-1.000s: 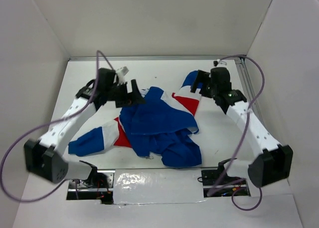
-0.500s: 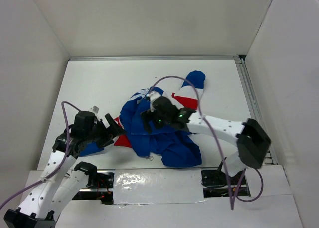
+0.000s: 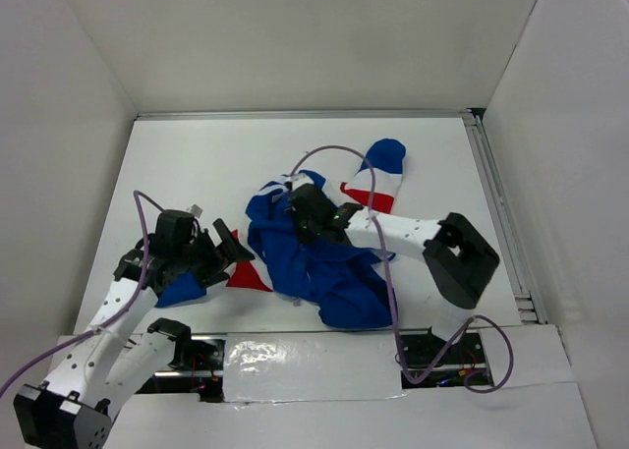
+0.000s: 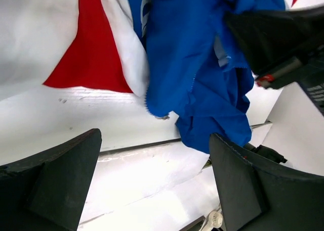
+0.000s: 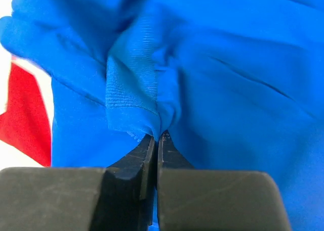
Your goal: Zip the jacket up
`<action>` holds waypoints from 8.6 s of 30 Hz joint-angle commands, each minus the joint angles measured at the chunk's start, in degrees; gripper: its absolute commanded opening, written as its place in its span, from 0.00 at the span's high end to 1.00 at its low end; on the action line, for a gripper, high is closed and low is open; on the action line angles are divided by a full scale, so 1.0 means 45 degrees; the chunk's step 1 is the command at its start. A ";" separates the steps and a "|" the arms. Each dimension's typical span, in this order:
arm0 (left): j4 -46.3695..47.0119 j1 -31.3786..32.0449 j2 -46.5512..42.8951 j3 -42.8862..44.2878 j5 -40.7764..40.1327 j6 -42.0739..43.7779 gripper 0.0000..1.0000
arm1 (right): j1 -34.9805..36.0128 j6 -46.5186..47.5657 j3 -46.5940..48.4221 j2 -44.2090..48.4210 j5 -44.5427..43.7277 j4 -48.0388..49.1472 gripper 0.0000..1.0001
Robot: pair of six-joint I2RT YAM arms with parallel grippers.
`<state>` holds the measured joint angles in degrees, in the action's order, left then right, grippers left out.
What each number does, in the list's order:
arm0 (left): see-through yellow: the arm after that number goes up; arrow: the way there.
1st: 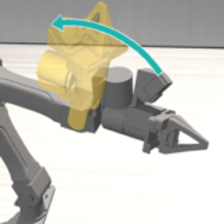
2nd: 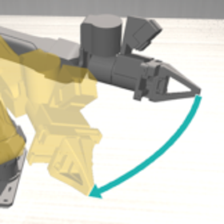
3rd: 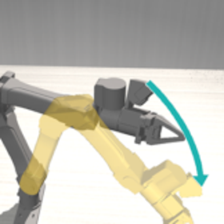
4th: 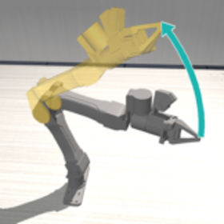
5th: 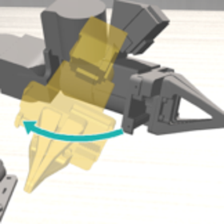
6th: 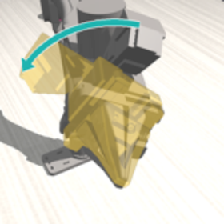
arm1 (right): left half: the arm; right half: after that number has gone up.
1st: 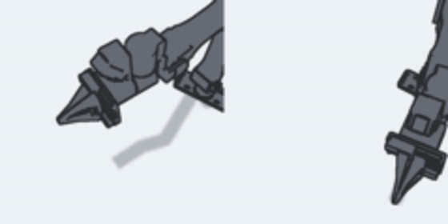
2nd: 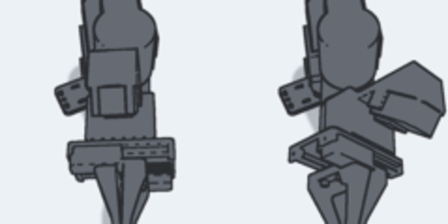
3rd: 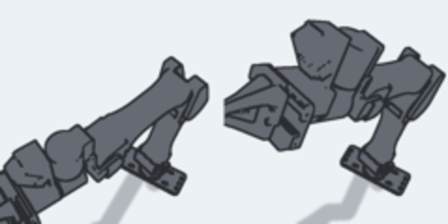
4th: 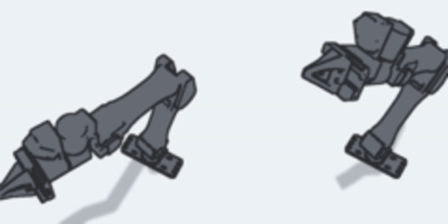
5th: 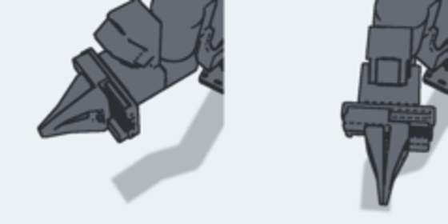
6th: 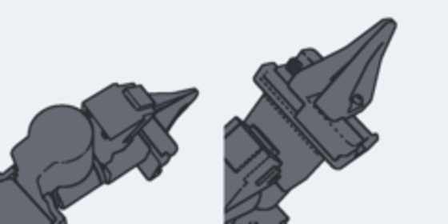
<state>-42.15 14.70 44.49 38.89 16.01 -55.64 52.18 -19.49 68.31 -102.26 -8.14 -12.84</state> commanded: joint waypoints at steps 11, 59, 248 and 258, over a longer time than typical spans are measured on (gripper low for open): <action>0.3486 0.1224 0.3818 0.0649 0.1442 0.1054 0.01 | -0.3020 -0.1138 -0.4923 0.9026 0.2451 0.0353 0.86; -0.1220 0.6619 1.6950 1.3309 -0.3069 -0.0020 1.00 | -1.3139 -0.2759 -0.6333 1.3838 0.5755 -0.1913 0.91; -0.0691 -0.1880 1.5639 1.1723 -0.2835 0.2441 0.01 | -0.6030 -0.1256 0.1323 0.0167 -0.0417 -0.3533 0.02; -0.1197 -0.1587 2.0422 1.8498 -0.2113 0.3496 0.19 | -0.5973 -0.2055 -0.1446 0.1467 0.0014 -0.3492 1.00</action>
<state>-47.46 6.92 131.09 113.38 4.73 -41.82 24.40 -27.14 66.00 -102.24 -7.38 -26.65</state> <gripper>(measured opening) 0.808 0.040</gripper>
